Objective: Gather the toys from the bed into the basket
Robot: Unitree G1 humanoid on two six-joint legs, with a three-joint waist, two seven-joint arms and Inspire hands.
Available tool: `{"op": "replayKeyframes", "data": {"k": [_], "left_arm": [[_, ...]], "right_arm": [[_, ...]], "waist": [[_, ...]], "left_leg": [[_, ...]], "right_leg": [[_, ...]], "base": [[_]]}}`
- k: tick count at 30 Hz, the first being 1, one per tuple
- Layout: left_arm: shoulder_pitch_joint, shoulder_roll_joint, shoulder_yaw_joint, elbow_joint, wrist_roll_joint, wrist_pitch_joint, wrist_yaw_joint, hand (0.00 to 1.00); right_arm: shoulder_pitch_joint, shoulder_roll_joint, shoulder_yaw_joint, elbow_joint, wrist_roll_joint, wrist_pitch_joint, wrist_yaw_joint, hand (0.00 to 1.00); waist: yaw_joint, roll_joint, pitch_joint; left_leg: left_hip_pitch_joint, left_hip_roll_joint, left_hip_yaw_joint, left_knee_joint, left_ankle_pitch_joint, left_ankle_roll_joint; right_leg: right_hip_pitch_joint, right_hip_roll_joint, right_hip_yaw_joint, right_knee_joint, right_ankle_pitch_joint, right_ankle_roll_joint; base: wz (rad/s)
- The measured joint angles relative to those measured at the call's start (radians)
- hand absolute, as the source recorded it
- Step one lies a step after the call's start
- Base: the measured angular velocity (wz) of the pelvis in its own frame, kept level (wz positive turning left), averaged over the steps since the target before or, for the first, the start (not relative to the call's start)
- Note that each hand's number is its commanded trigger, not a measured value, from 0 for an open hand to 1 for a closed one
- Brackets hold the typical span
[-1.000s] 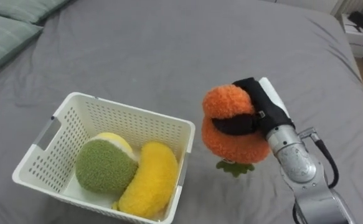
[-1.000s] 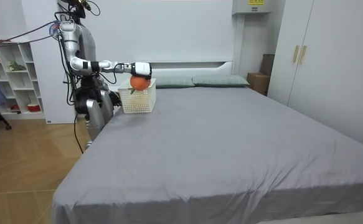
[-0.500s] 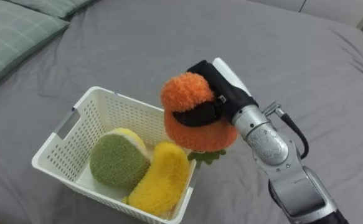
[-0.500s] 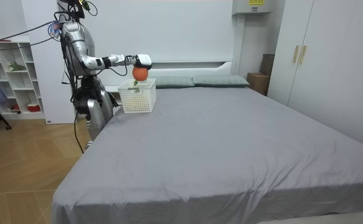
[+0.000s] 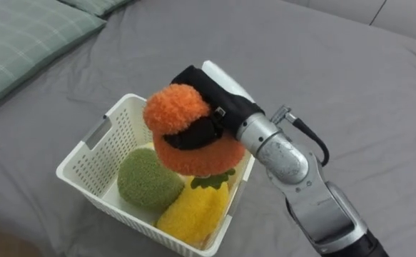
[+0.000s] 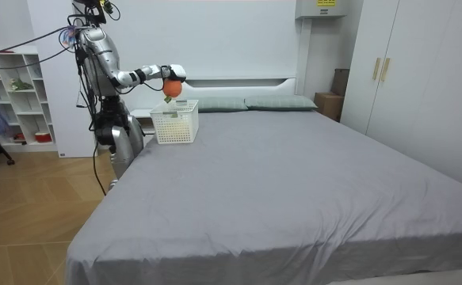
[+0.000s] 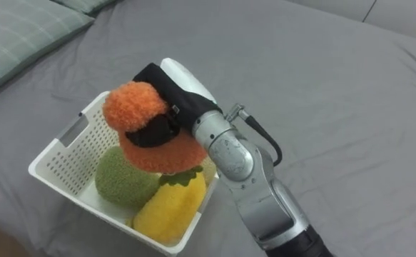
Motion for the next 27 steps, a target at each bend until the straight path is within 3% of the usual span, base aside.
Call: {"op": "replayKeyframes", "data": {"k": [3,6,8,9,10,27], "left_arm": [[-0.002,0.0,-0.001,0.0,0.006,0.001,-0.012,0.0],[-0.005,0.0,-0.001,-0.002,0.014,0.005,-0.016,0.0],[-0.005,-0.002,0.0,-0.01,0.048,0.009,-0.017,0.0],[-0.005,-0.004,0.0,-0.013,0.052,0.01,-0.017,0.0],[-0.005,-0.007,0.0,-0.014,0.068,0.01,-0.017,0.0],[0.0,-0.017,0.003,-0.013,0.07,0.022,-0.017,0.0]], "right_arm": [[0.0,0.004,0.003,0.0,-0.003,0.0,0.012,1.0],[0.0,0.004,0.009,0.0,-0.003,0.0,0.023,0.84],[0.0,0.009,0.019,0.0,-0.004,0.0,0.023,0.51],[0.0,0.01,0.021,0.0,-0.002,0.0,0.024,0.29],[0.0,0.009,0.027,0.001,-0.002,0.0,0.021,0.0],[0.0,0.0,0.035,0.129,-0.02,0.001,-0.026,0.0]], "waist": [[0.01,0.0,0.0002],[0.018,-0.004,0.0014],[0.023,-0.009,0.002],[0.025,-0.01,0.002],[0.027,-0.012,0.0014],[0.032,-0.019,0.0054]], "left_leg": [[0.0,0.0,0.0,0.0,0.0,0.0],[-0.002,0.0,-0.003,0.0,0.0,0.0],[-0.003,0.0,-0.008,0.0,0.0,-0.001],[-0.003,-0.001,-0.009,0.0,0.0,-0.001],[-0.003,-0.001,-0.012,0.0,0.0,-0.001],[-0.035,-0.014,-0.061,0.021,0.002,0.002]], "right_leg": [[0.0,0.0,-0.004,0.0,0.0,0.0],[0.0,0.0,-0.014,0.0,0.0,0.0],[-0.001,0.0,-0.014,0.0,0.0,0.0],[-0.001,0.0,-0.014,-0.001,0.0,0.0],[-0.001,0.0,-0.016,-0.001,0.0,0.0],[-0.002,-0.007,-0.071,-0.002,-0.001,0.001]], "base": [[0.0],[0.01],[0.06],[0.07],[0.06],[0.08]]}}
